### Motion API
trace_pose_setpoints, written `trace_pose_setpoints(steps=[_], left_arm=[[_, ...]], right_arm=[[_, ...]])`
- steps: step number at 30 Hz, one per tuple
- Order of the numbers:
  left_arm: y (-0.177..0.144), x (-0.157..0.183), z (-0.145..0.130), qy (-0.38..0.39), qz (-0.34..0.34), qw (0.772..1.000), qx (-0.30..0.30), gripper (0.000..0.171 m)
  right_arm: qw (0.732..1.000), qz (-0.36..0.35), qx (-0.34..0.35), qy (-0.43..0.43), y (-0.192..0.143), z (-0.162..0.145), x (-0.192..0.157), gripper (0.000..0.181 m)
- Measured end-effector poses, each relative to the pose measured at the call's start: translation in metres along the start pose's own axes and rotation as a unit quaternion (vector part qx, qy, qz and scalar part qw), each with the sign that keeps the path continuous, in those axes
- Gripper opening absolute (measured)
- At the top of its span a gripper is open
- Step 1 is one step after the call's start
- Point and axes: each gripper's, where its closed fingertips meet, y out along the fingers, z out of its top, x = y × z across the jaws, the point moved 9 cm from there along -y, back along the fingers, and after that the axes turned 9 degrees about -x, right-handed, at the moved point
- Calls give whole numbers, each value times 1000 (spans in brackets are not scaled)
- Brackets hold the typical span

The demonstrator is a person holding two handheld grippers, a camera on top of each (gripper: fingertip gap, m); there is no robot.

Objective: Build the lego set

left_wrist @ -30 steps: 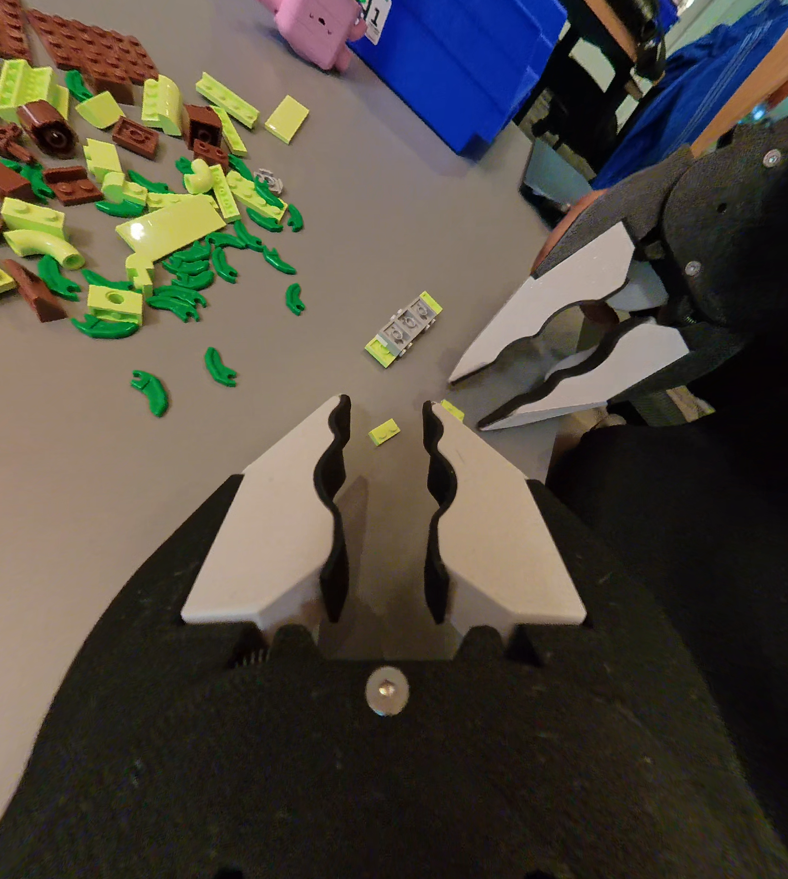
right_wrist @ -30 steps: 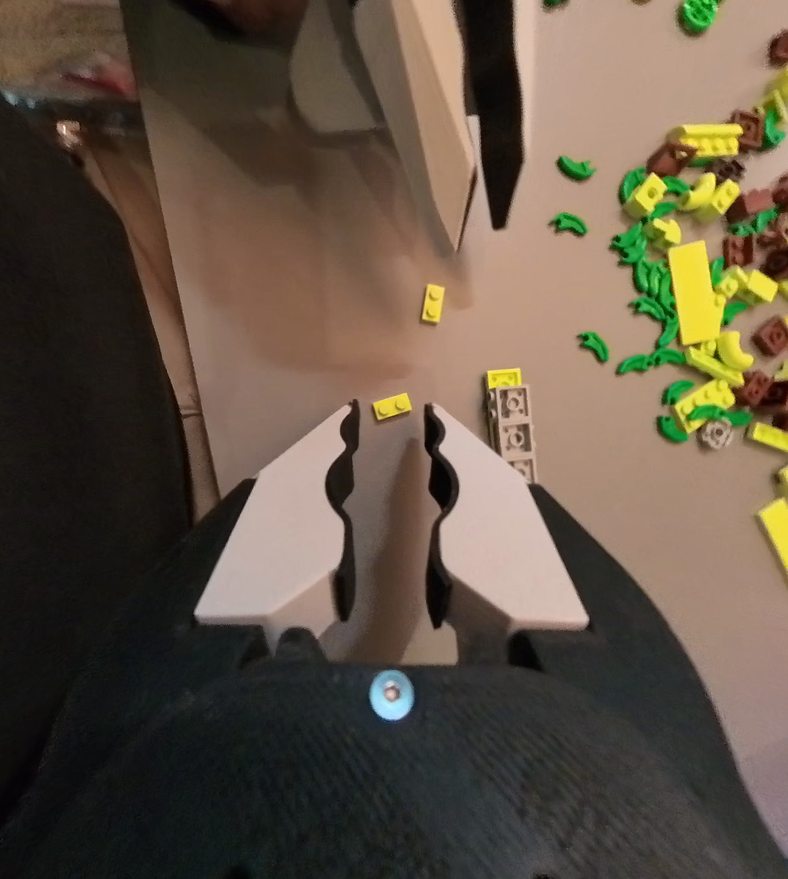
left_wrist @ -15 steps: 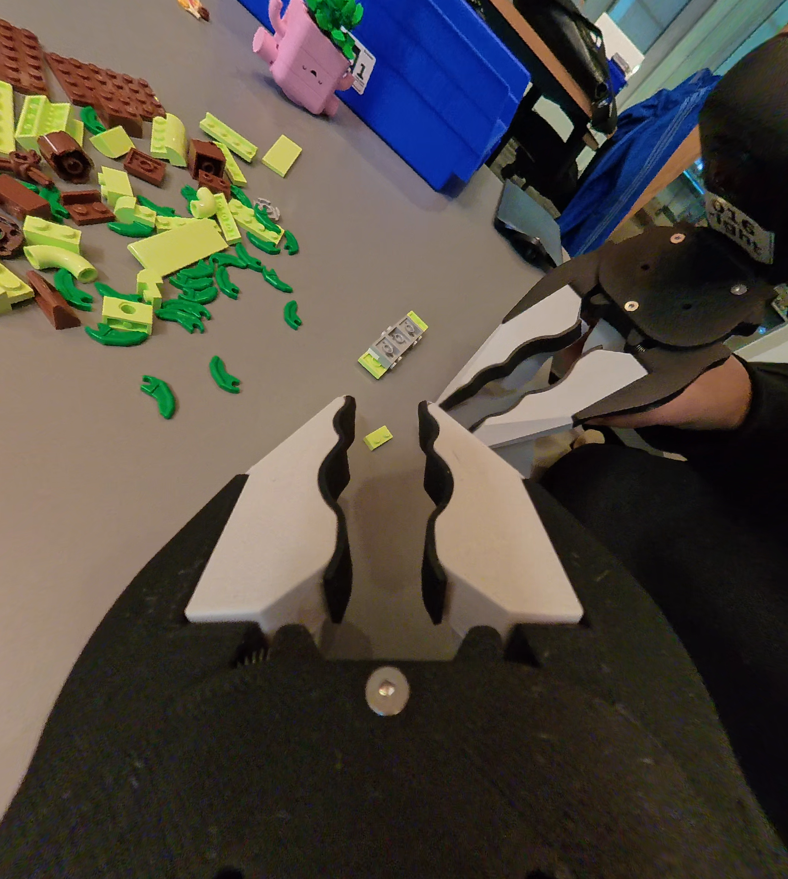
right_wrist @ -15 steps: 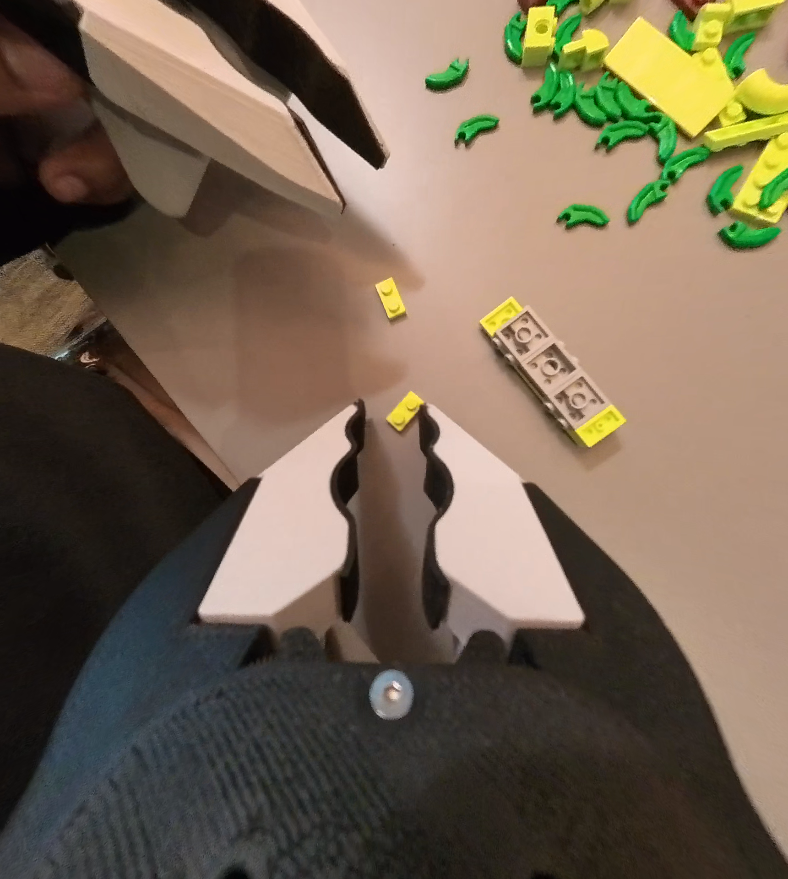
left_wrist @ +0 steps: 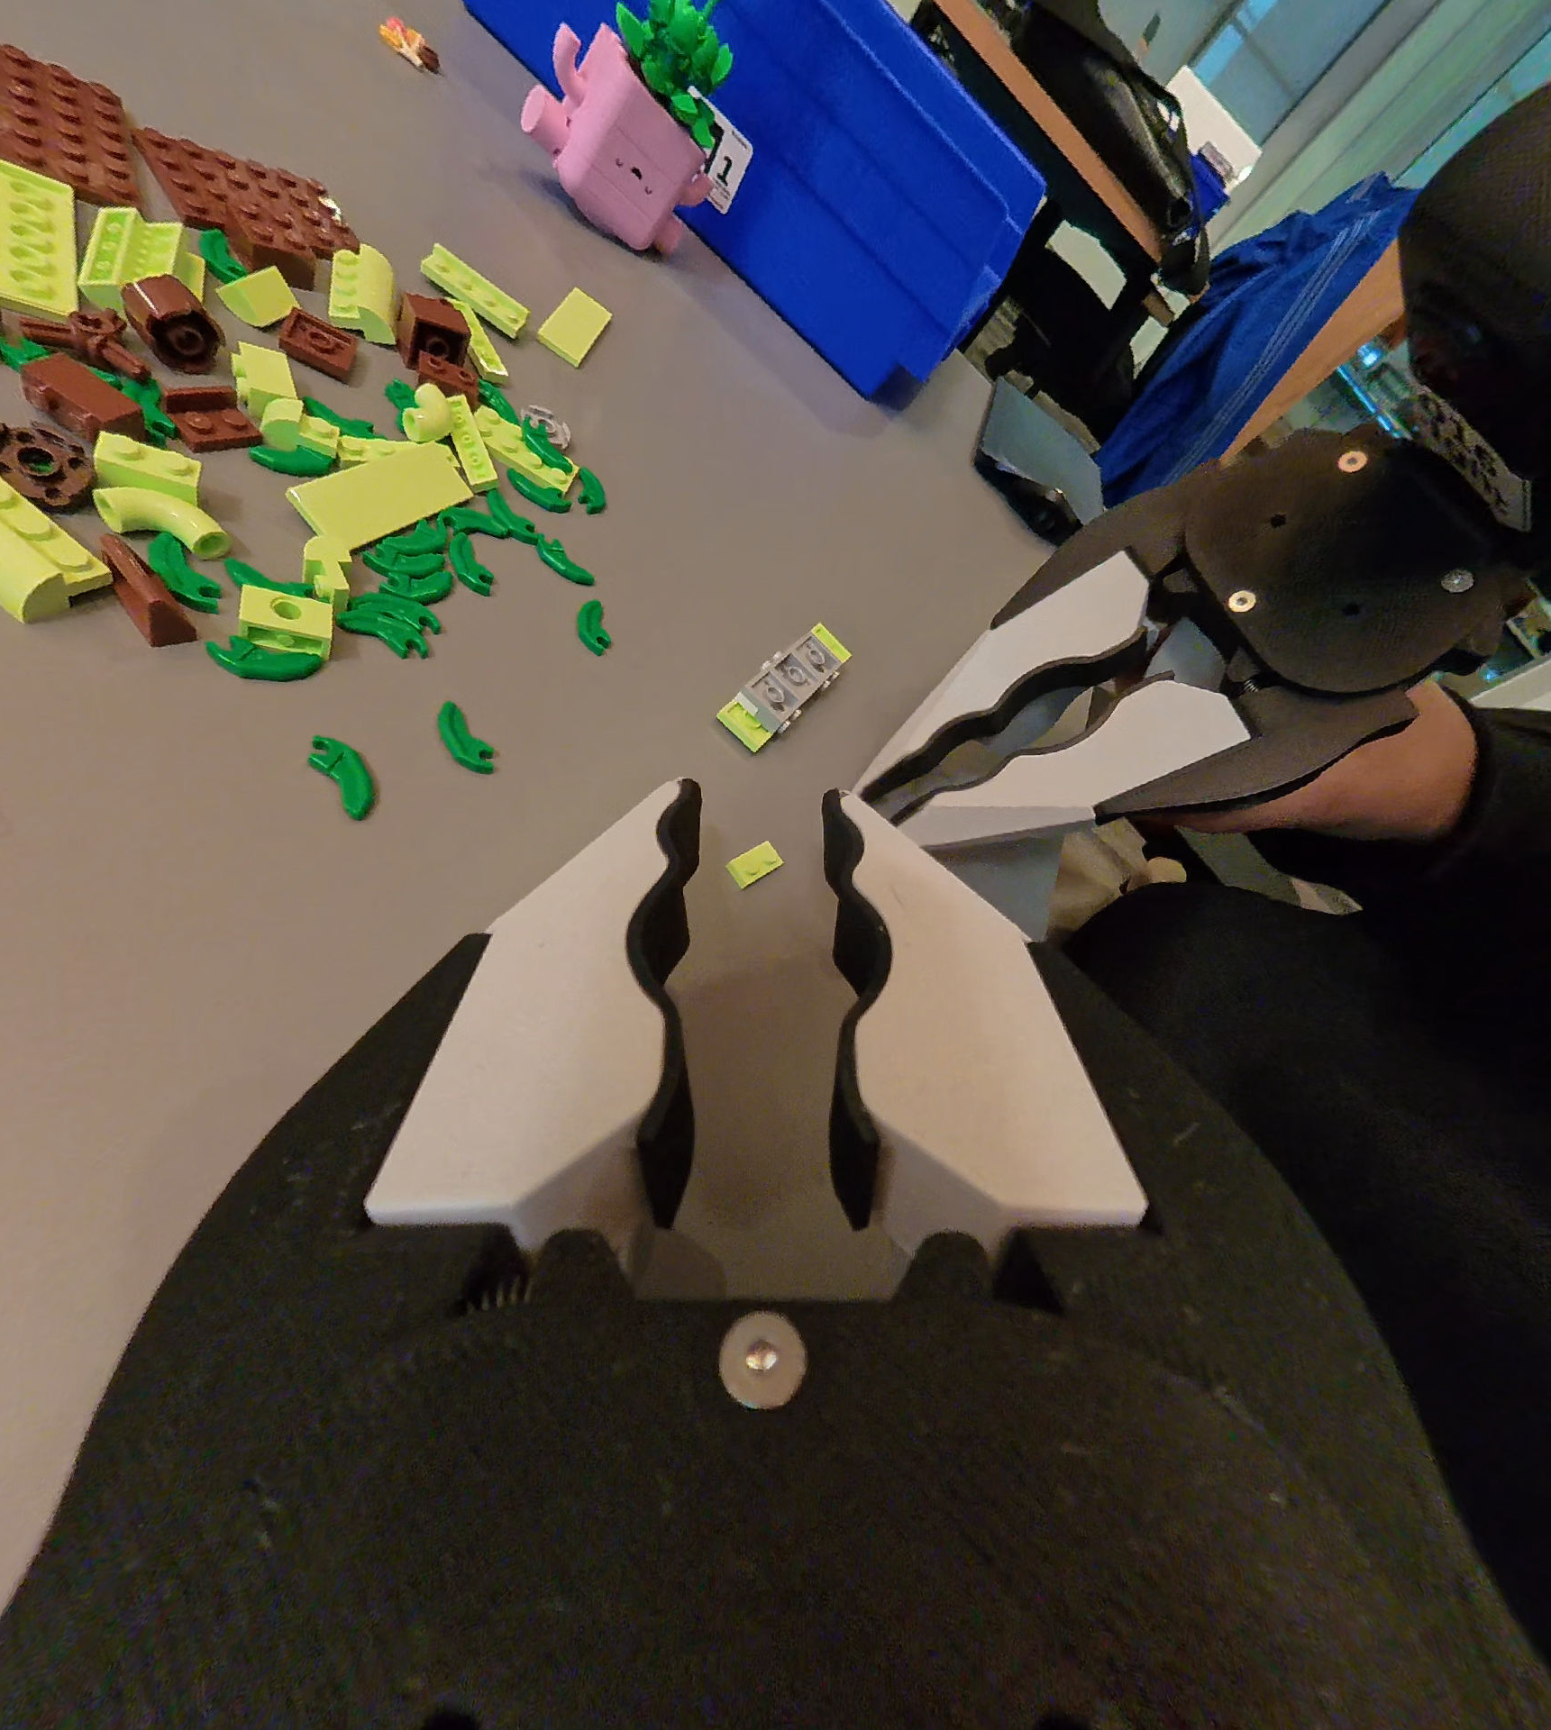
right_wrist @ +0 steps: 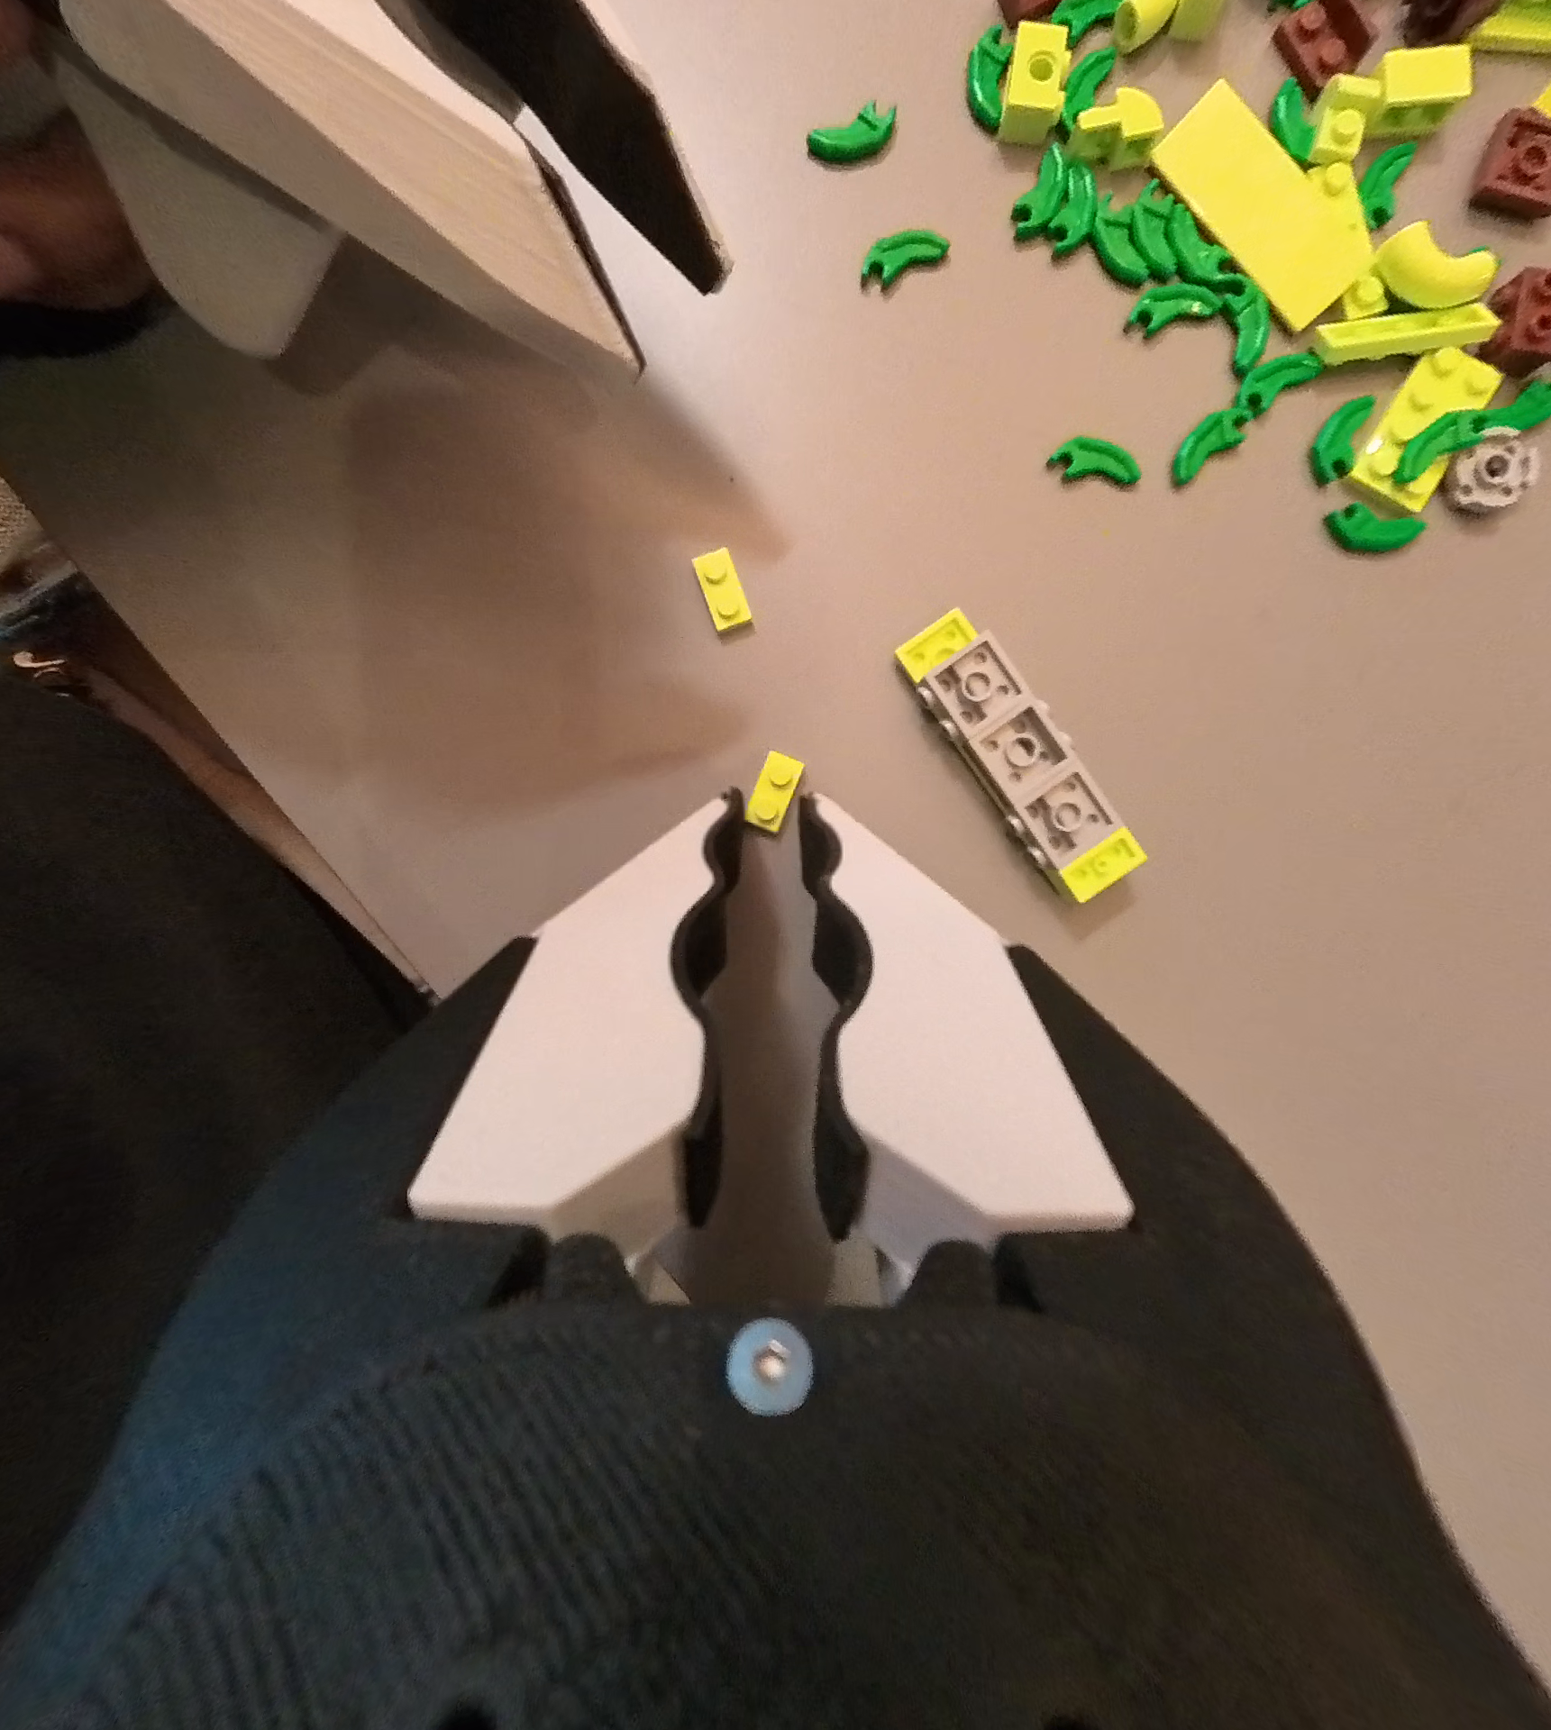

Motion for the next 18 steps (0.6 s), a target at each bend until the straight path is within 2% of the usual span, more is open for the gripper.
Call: trace_pose_setpoints(steps=[6,12,18], left_arm=[[0,0,0,2,0,1000,0,24],[0,0,0,3,0,1000,2,24],[-3,-5,0,-3,25,1000,-4,23]], right_arm=[[1000,16,11,16,3,3,-1,16],[1000,15,8,16,5,3,1,5],[998,8,40,-39,-3,14,-2,5]])
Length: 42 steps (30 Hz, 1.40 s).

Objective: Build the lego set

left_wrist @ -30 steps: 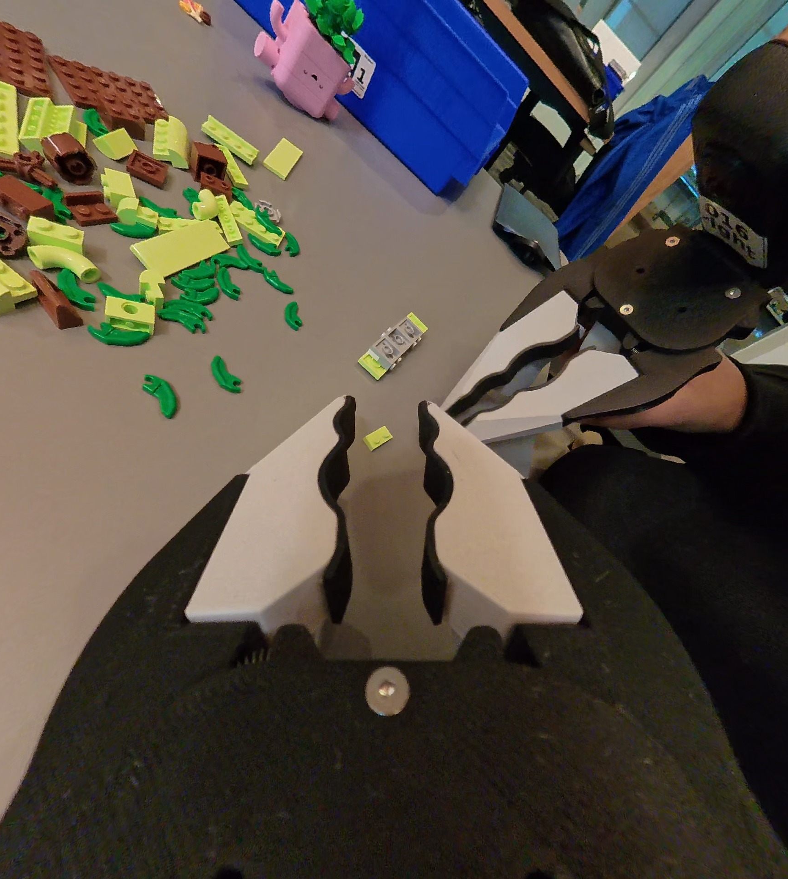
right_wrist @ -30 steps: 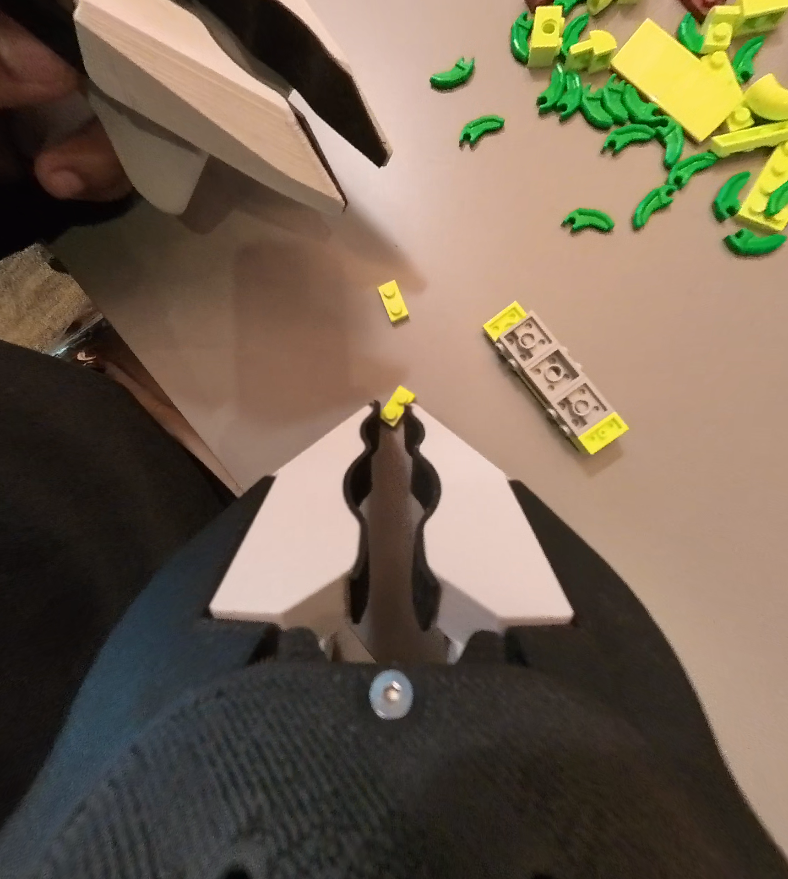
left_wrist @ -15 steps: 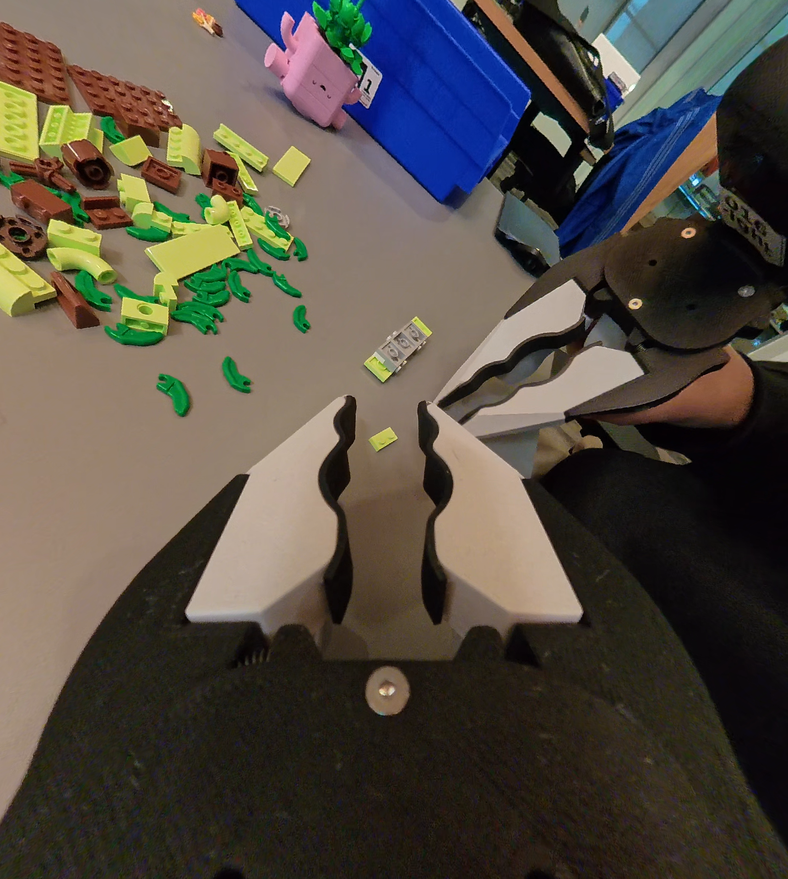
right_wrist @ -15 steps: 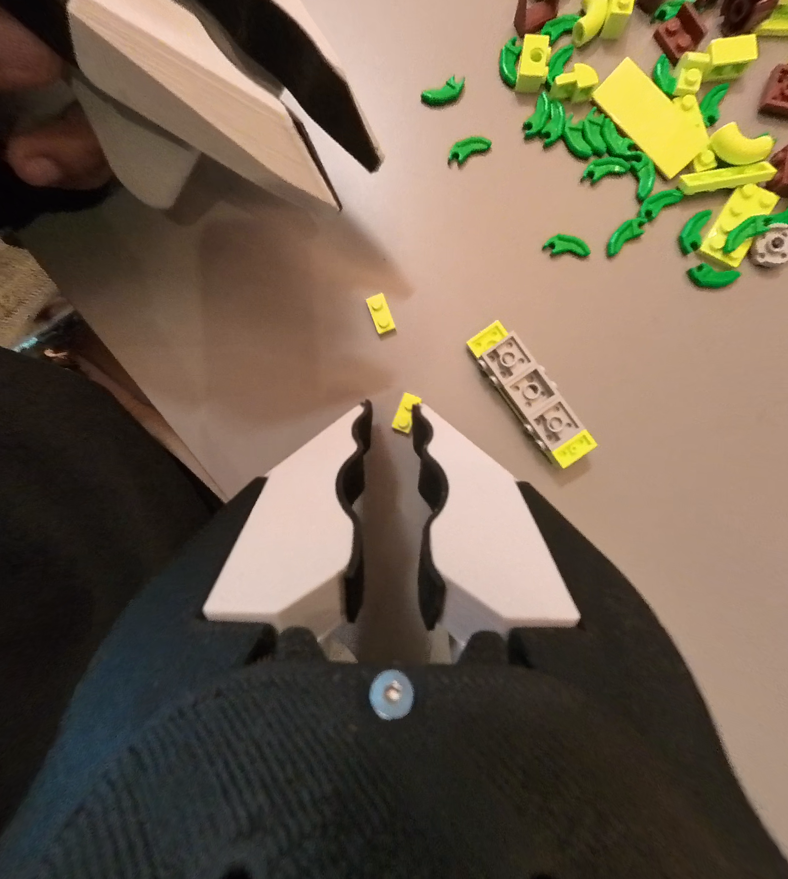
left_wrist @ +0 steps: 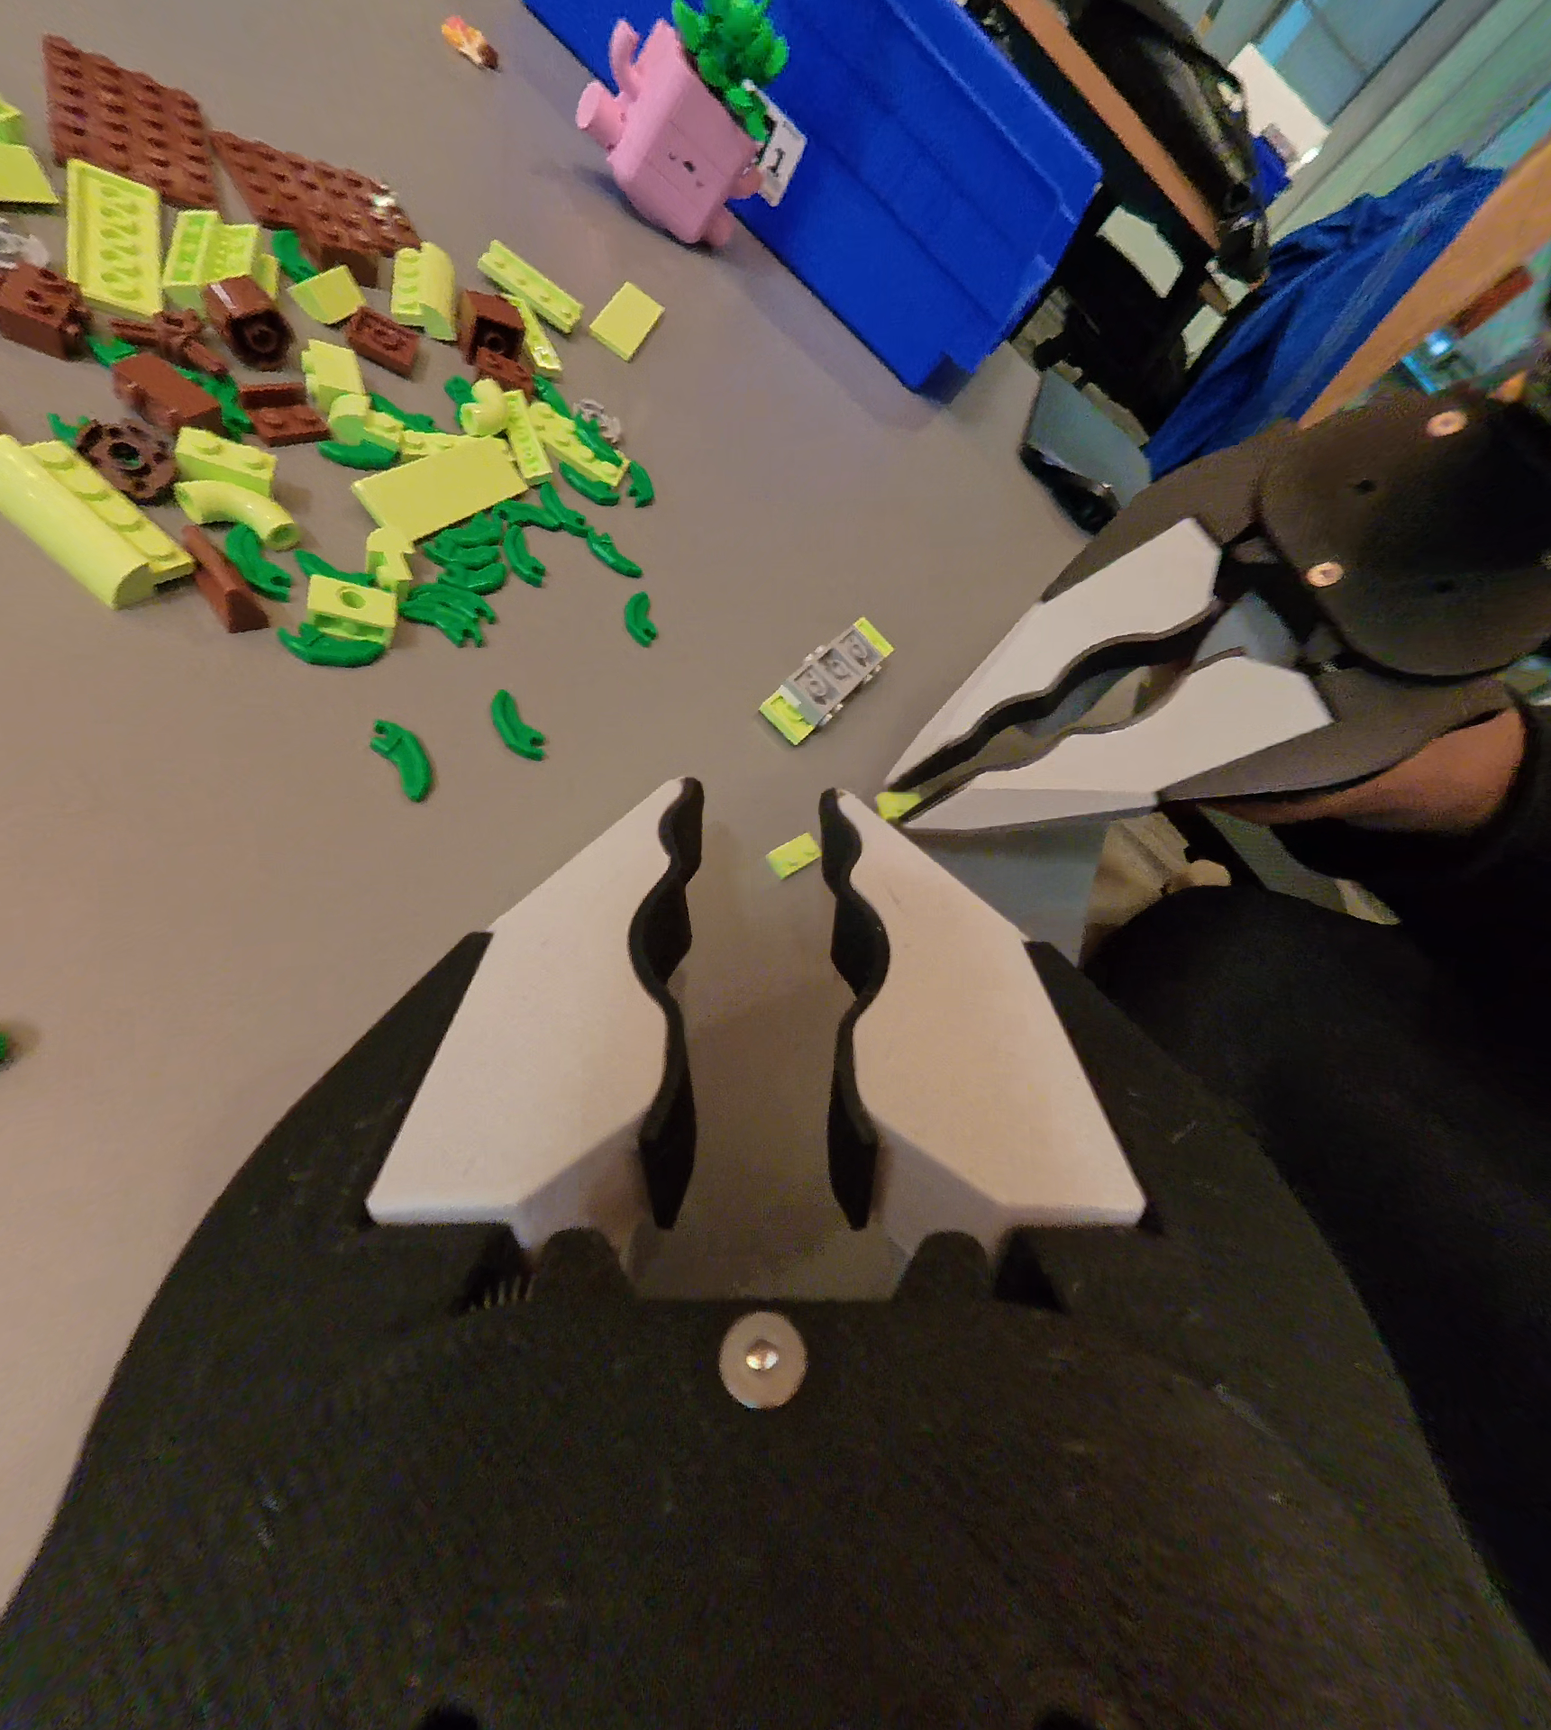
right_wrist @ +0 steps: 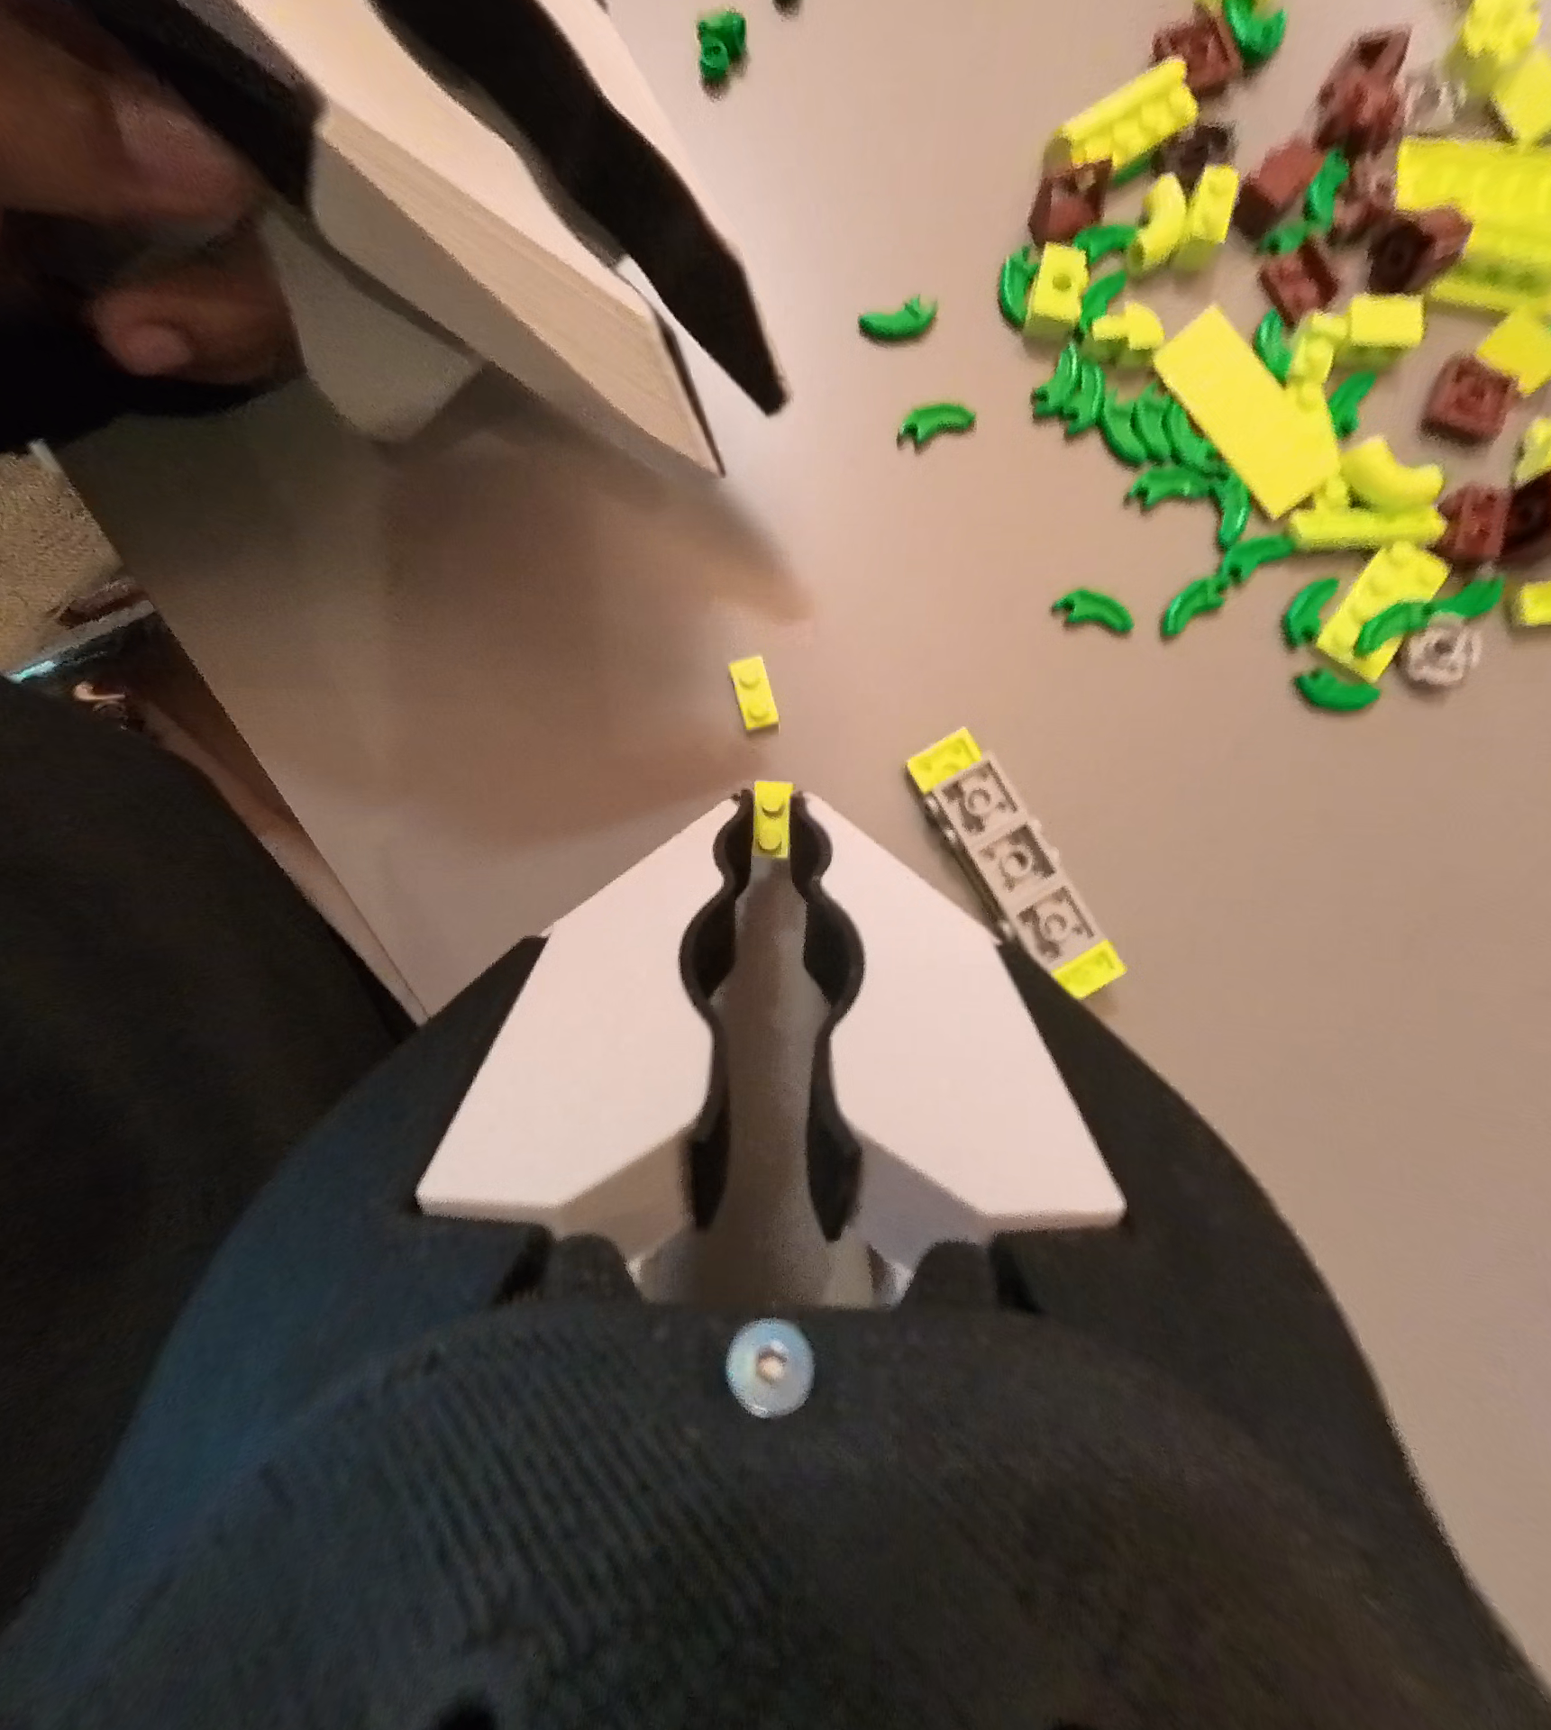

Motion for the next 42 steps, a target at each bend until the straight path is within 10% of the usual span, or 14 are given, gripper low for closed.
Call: trace_pose_setpoints(steps=[42], left_arm=[[-7,-7,0,-15,-4,1000,13,21]], right_arm=[[985,85,-79,-127,27,39,9,4]])
